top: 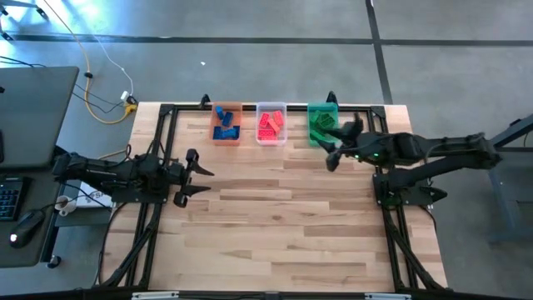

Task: Sort & place blocks by color
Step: Return to Home Position

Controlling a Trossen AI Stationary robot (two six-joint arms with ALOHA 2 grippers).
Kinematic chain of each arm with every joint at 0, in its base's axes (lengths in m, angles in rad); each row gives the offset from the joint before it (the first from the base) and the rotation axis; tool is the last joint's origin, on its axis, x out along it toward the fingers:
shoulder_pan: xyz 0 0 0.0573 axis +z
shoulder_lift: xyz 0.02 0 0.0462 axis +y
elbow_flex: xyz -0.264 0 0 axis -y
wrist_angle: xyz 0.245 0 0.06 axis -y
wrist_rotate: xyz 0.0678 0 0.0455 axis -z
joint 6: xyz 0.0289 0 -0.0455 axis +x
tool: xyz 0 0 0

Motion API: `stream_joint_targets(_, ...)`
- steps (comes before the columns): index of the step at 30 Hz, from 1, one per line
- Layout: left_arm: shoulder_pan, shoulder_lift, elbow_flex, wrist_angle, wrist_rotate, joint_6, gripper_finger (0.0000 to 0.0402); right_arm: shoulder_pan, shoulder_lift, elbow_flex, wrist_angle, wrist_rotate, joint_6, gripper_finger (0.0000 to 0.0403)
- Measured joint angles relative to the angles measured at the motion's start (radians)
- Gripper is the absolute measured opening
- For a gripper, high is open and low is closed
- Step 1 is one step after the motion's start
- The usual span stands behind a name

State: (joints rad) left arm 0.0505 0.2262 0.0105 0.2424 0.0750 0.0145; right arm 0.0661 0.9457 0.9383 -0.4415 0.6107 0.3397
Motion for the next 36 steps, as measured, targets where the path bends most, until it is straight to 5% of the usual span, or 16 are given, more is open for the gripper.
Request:
stream_joint_targets(11,0.0,-0.024,0.0,-0.001,0.0,0.007,0.0202,0.0,-0.311,-0.415,0.227,-0.056,0.011,0.02)
stream_joint_targets(20,0.0,-0.024,0.001,0.008,0.0,0.007,0.0202,0.0,-0.461,-0.709,0.461,-0.315,-0.107,0.02)
stream_joint_targets(26,0.0,-0.024,0.001,0.009,0.0,0.004,0.0202,0.0,-0.574,-0.846,0.597,-0.486,-0.189,0.02)
stream_joint_targets(36,0.0,-0.024,0.001,0.009,0.0,0.004,0.0202,0.0,-0.733,-0.928,0.598,-0.538,-0.221,0.02)
